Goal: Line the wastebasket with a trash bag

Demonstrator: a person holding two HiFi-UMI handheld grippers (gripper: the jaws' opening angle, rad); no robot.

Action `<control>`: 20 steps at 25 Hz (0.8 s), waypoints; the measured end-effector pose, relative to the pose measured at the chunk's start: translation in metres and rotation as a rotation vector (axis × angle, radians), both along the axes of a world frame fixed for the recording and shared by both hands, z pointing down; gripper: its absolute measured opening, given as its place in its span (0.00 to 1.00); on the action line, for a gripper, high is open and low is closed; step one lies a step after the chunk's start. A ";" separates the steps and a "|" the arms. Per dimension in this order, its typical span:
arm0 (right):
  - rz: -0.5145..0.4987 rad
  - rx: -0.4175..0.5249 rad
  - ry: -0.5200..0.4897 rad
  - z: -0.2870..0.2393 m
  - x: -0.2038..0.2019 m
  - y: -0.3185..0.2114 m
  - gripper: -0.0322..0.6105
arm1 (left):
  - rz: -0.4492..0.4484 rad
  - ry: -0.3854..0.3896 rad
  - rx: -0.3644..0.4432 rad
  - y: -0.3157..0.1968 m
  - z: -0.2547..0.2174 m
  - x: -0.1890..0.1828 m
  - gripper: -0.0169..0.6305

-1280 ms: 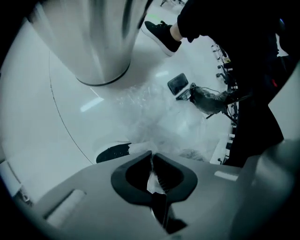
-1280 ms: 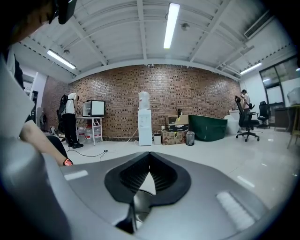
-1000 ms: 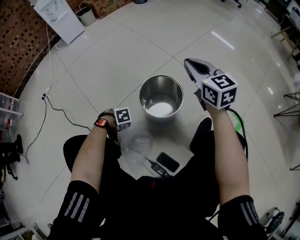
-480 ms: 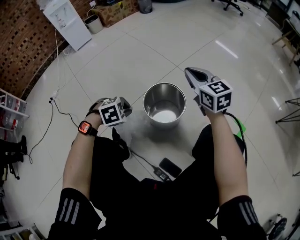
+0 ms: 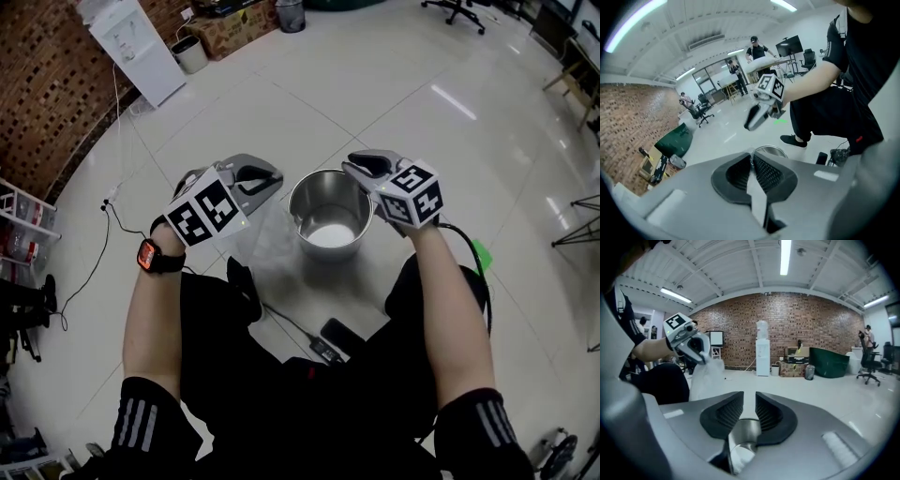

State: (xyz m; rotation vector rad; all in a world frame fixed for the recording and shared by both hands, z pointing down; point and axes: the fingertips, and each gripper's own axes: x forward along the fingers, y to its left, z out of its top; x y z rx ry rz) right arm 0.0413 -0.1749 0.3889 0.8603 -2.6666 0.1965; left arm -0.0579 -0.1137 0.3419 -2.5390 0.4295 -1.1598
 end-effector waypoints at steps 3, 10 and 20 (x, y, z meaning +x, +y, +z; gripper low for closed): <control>-0.138 -0.063 -0.043 0.007 -0.025 0.021 0.25 | 0.009 0.052 0.073 -0.008 -0.027 0.014 0.02; -0.312 -0.211 0.009 0.039 -0.067 0.057 0.38 | -0.014 0.157 0.192 -0.033 -0.058 0.039 0.02; -0.283 -0.231 0.320 0.105 -0.062 0.053 0.06 | -0.019 0.289 0.217 -0.053 -0.057 0.058 0.02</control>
